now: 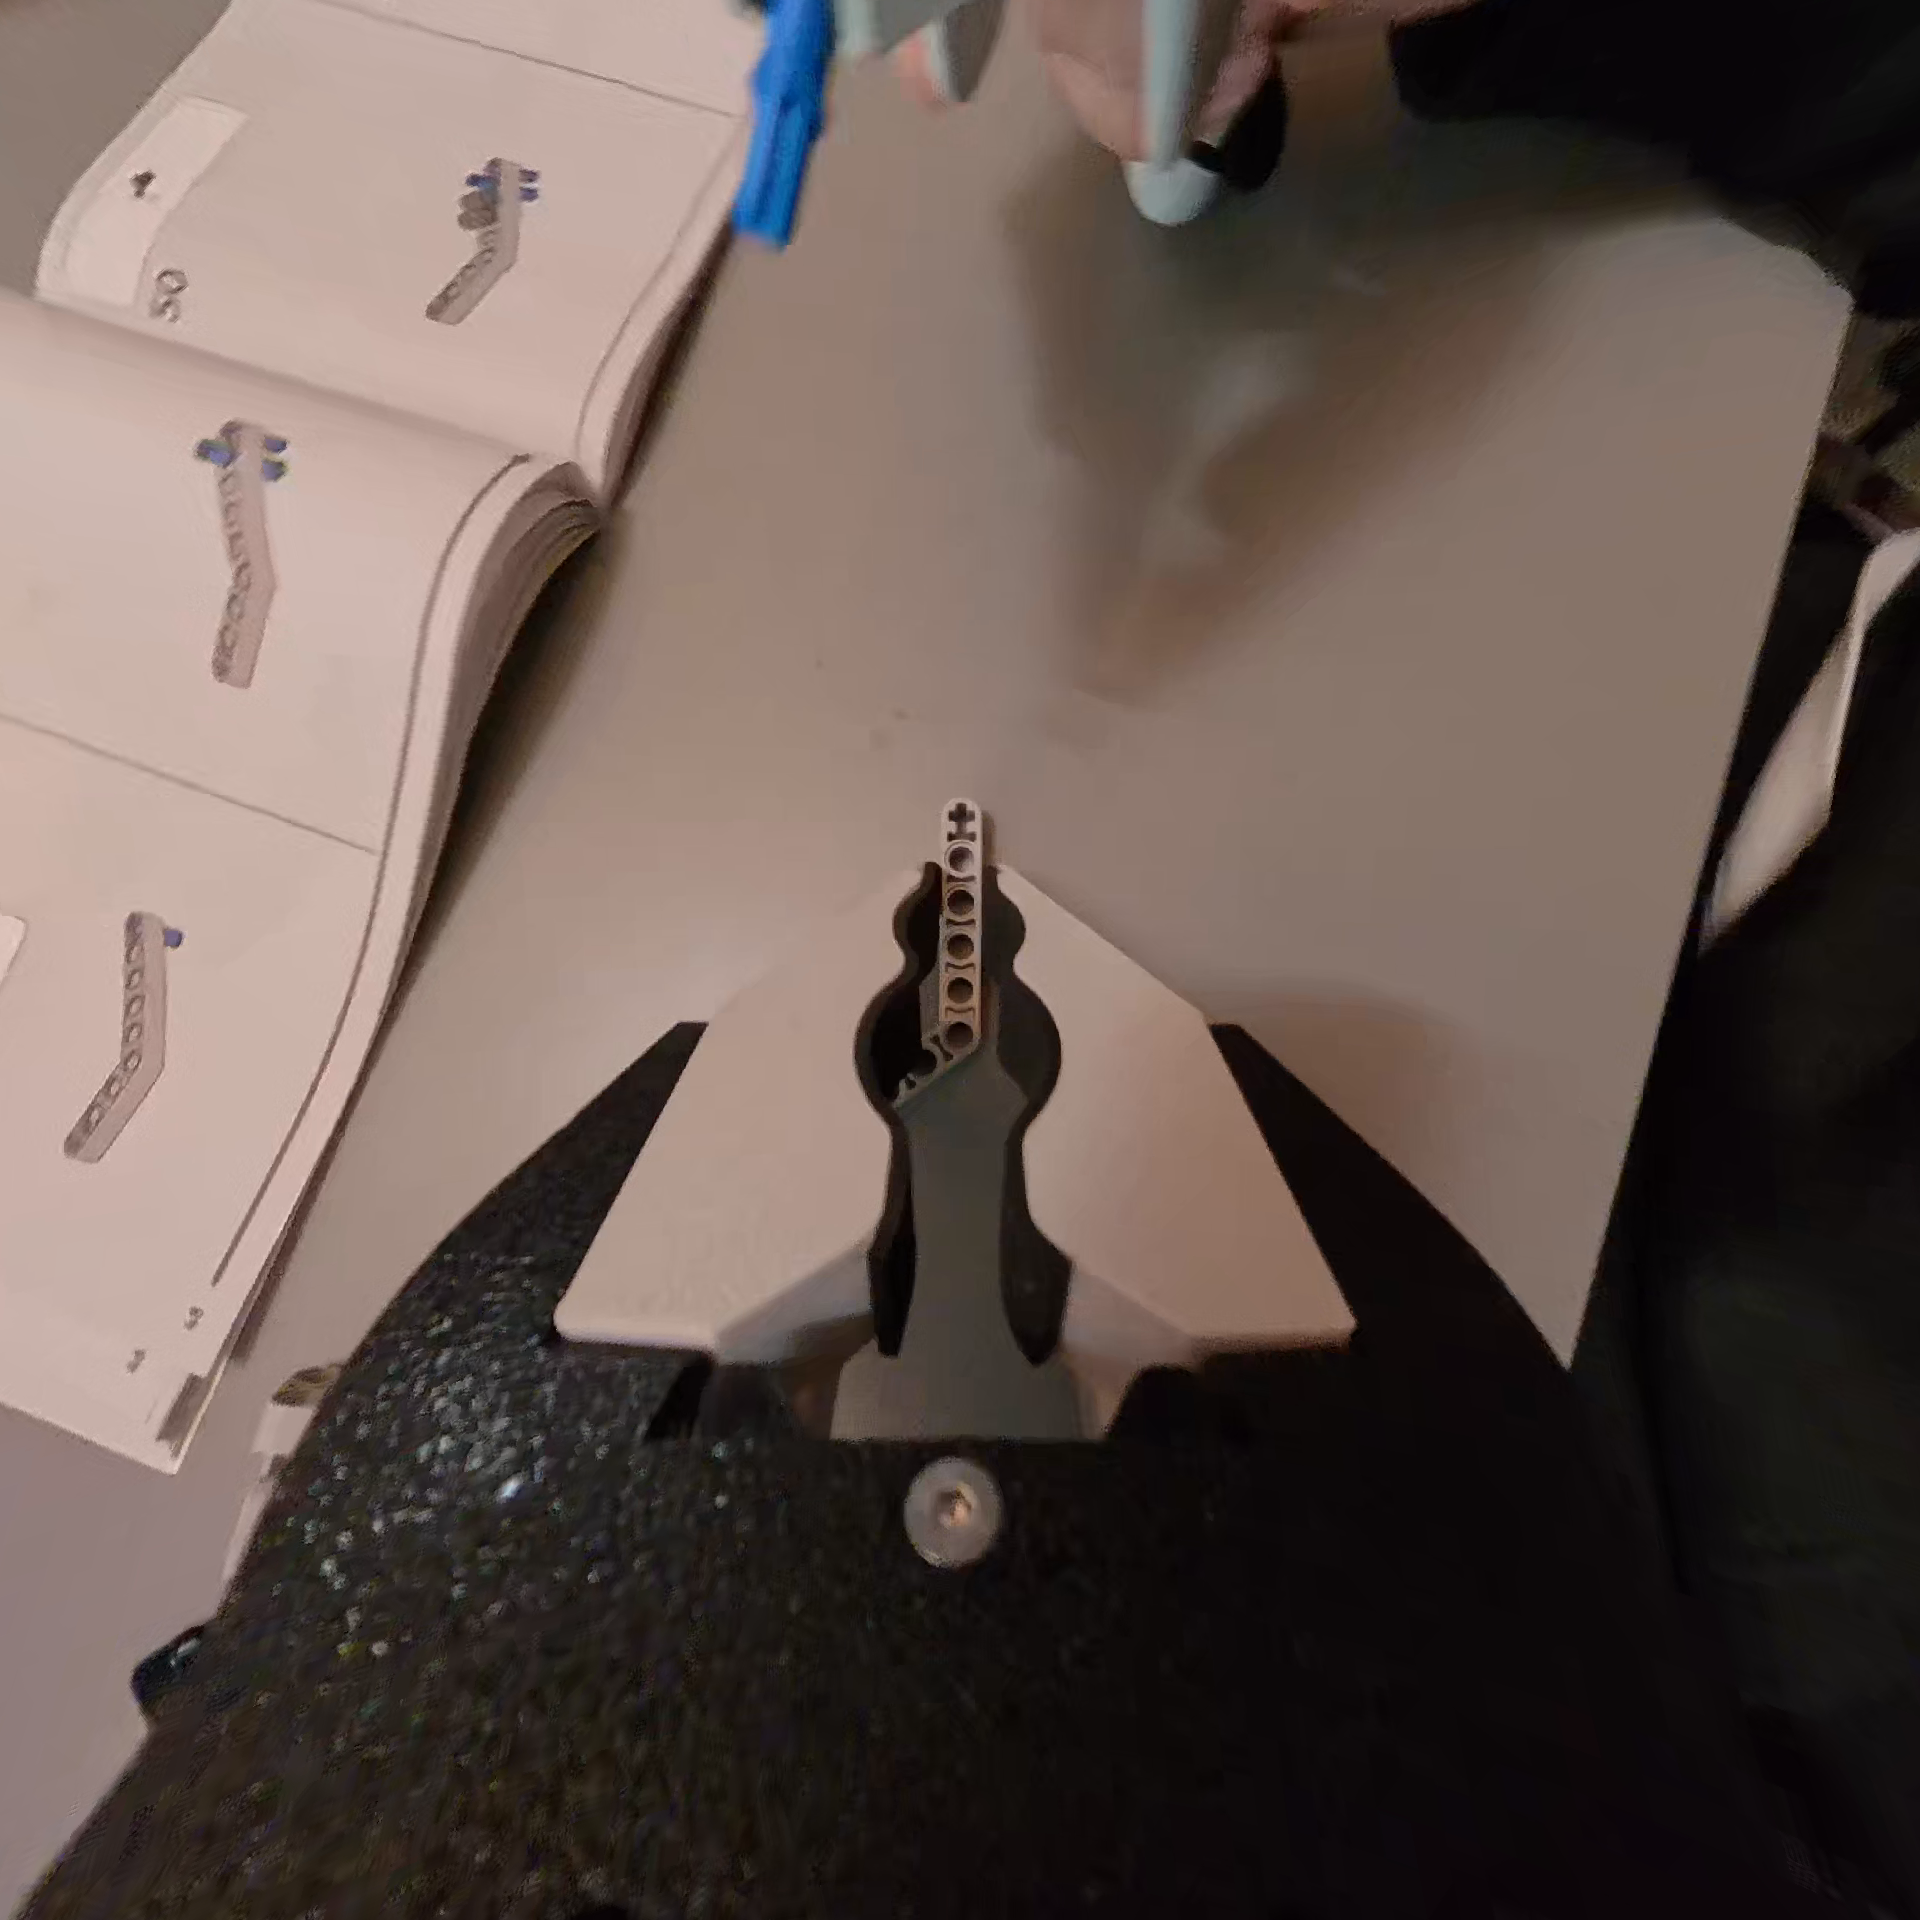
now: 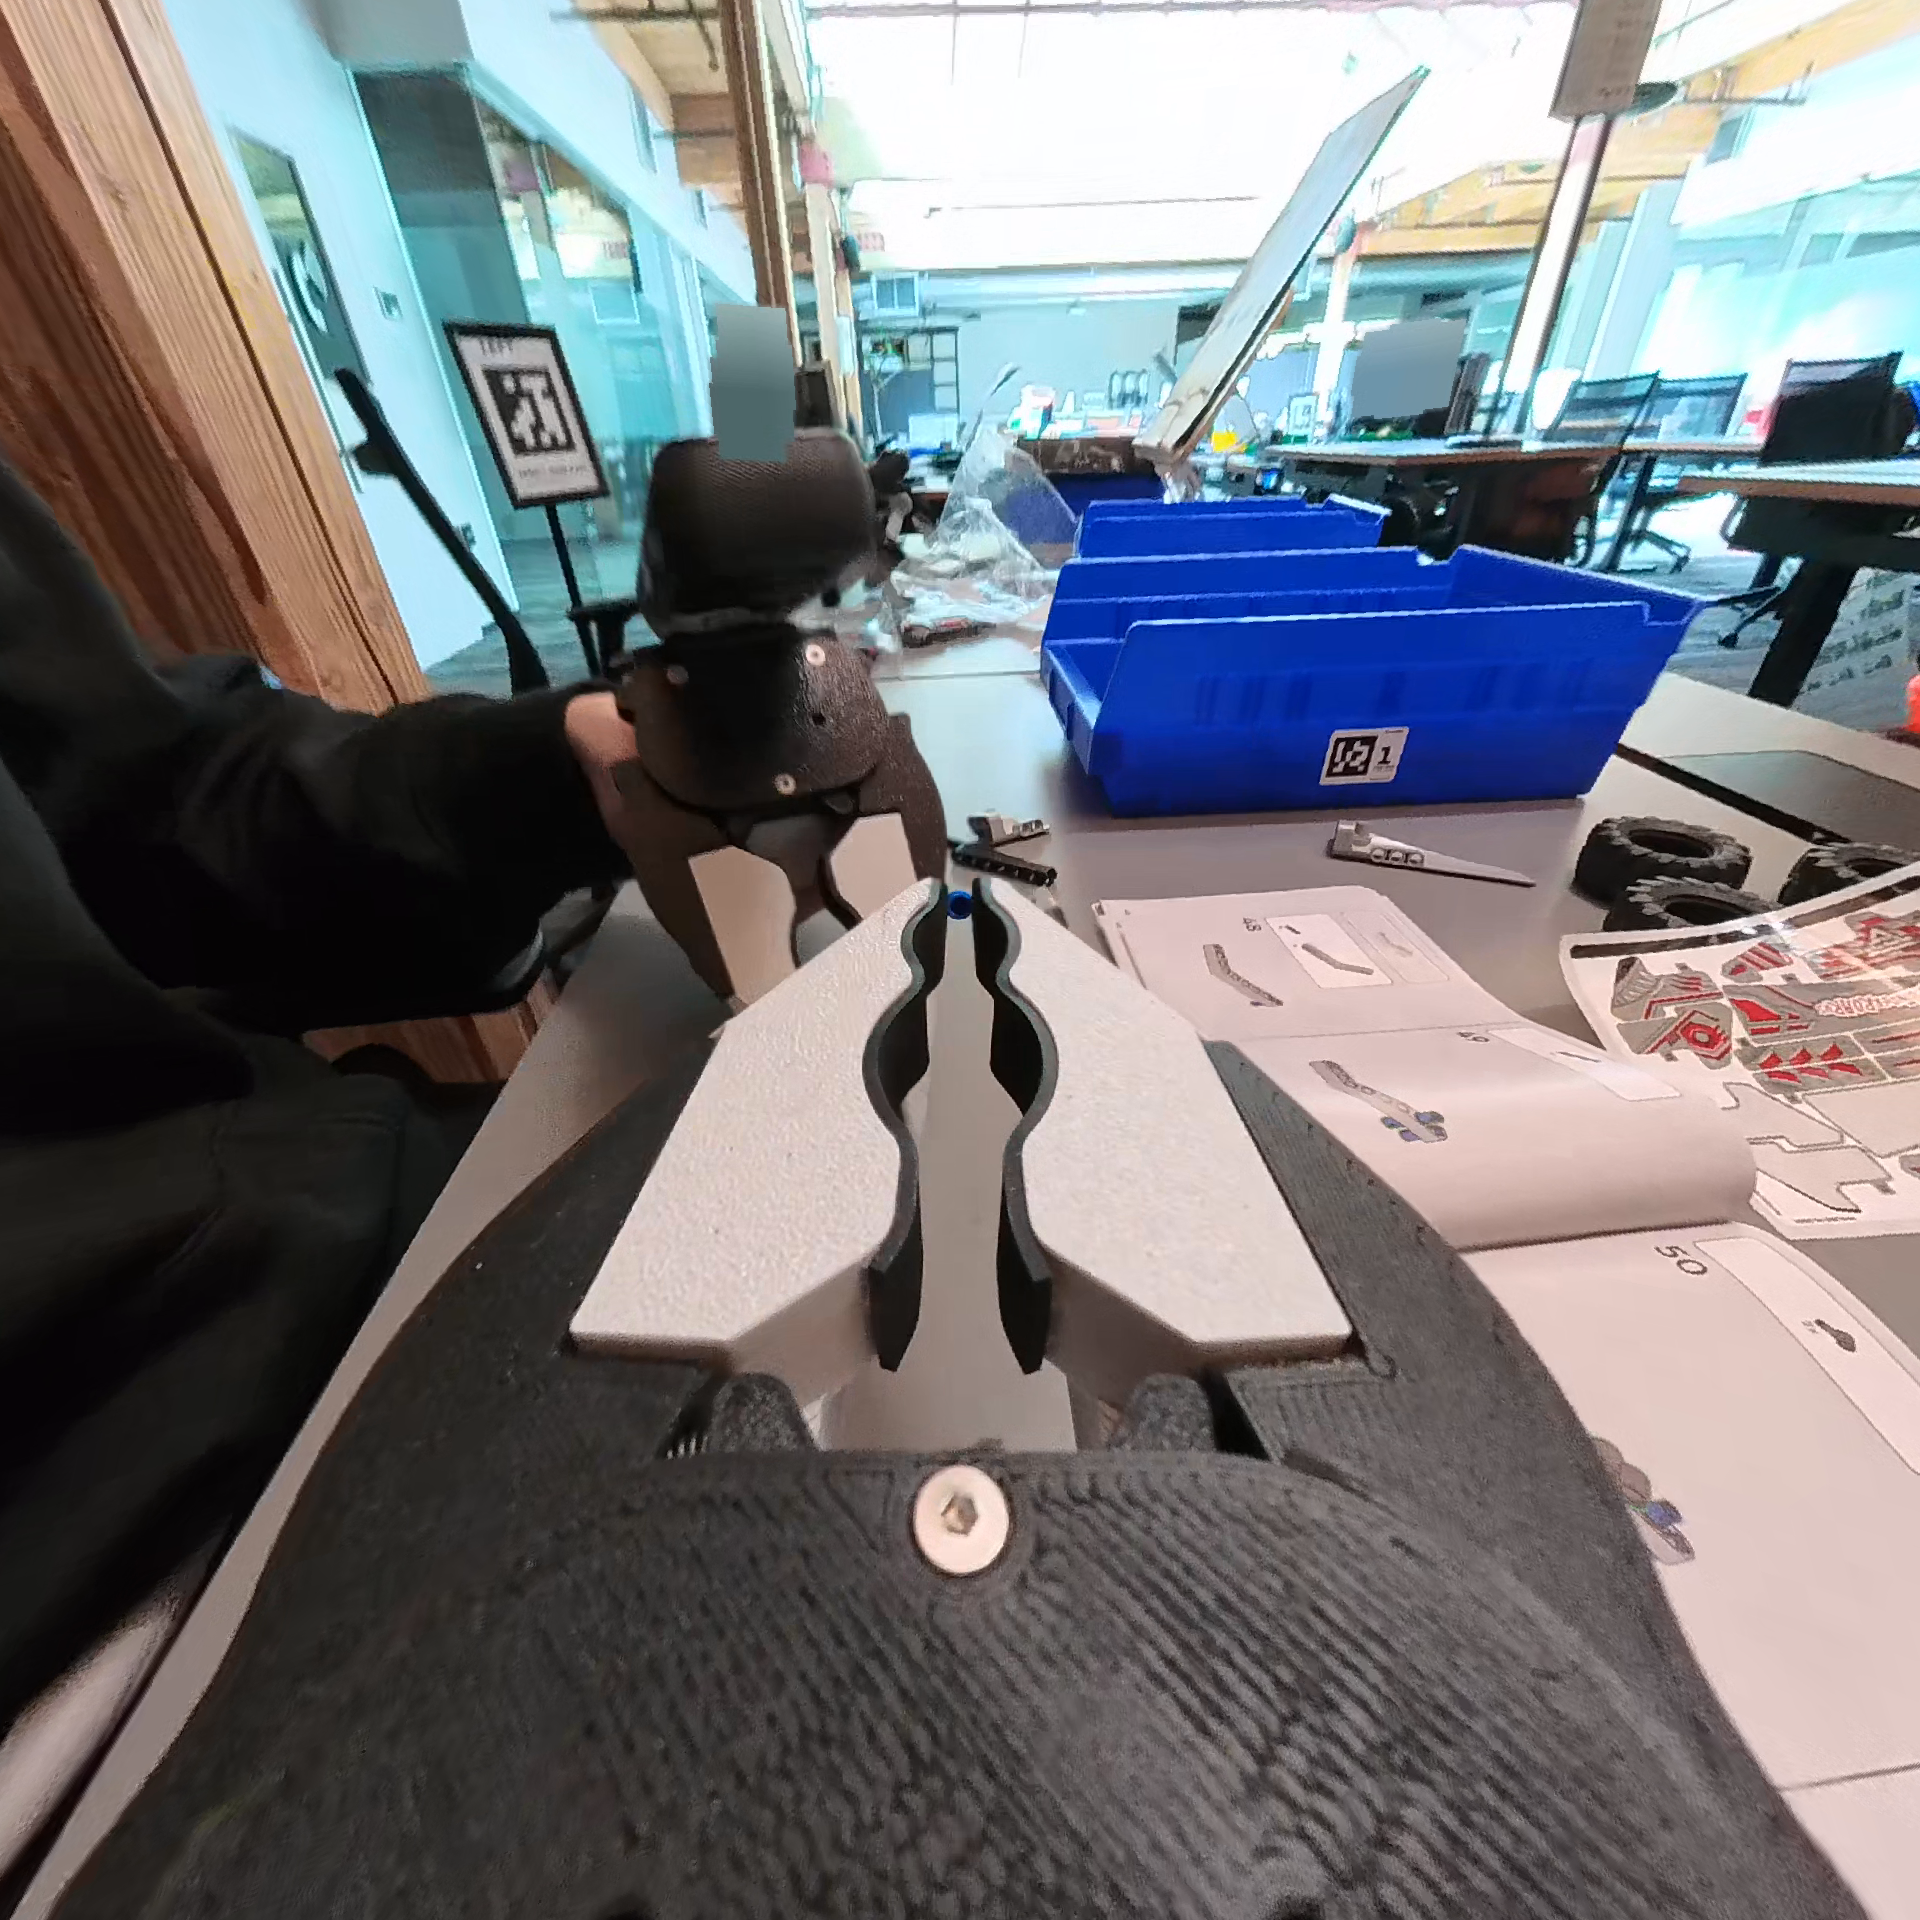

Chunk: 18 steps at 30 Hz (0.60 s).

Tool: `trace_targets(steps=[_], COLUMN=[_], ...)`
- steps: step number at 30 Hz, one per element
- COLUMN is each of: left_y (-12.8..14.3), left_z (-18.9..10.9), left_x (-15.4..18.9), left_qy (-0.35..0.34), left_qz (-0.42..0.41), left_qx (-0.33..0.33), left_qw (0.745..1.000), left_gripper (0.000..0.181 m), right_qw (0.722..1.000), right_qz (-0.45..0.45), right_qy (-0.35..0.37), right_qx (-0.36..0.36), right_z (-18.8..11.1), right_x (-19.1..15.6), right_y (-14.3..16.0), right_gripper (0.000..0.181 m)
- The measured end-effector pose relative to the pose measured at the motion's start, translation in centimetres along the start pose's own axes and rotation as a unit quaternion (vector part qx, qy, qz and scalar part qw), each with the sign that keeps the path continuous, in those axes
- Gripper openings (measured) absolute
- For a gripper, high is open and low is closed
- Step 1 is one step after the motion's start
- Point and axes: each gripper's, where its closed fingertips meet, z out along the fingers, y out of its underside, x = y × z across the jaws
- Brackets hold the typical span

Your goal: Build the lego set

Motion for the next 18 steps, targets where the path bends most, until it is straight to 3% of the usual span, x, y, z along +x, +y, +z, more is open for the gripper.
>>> trace_targets(steps=[2,4,6,10,13,18], left_y=[-0.6,-3.4,-6.8,-10.2,-11.5,-12.9], left_z=[-0.2,-1.7,-4.5,-8.2,-8.6,-8.4], left_x=[-1.5,-2.2,-2.4,-3.2,-3.0,-2.0], left_qy=[-0.019,0.010,0.065,0.135,0.200,0.253], left_qz=[-0.037,-0.106,-0.169,-0.240,-0.275,-0.271], left_qx=[0.030,0.145,0.281,0.454,0.506,0.532], left_qw=[0.999,0.984,0.943,0.847,0.793,0.761], left_gripper=[0.005,0.005,0.005,0.006,0.006,0.006], right_qw=[0.999,0.997,0.992,0.970,0.962,0.957], right_qz=[0.017,0.034,0.050,0.100,0.121,0.104], right_qy=[0.008,0.020,0.031,0.033,0.026,0.040], right_qx=[0.029,0.070,0.115,0.217,0.244,0.267], right_z=[-0.1,-0.2,-0.5,-1.7,-1.8,-2.3], right_x=[0.4,0.7,1.2,1.9,2.0,2.3], right_y=[-0.8,-1.8,-3.0,-5.3,-5.7,-6.4], right_gripper=[0.003,0.003,0.003,0.002,0.002,0.002])
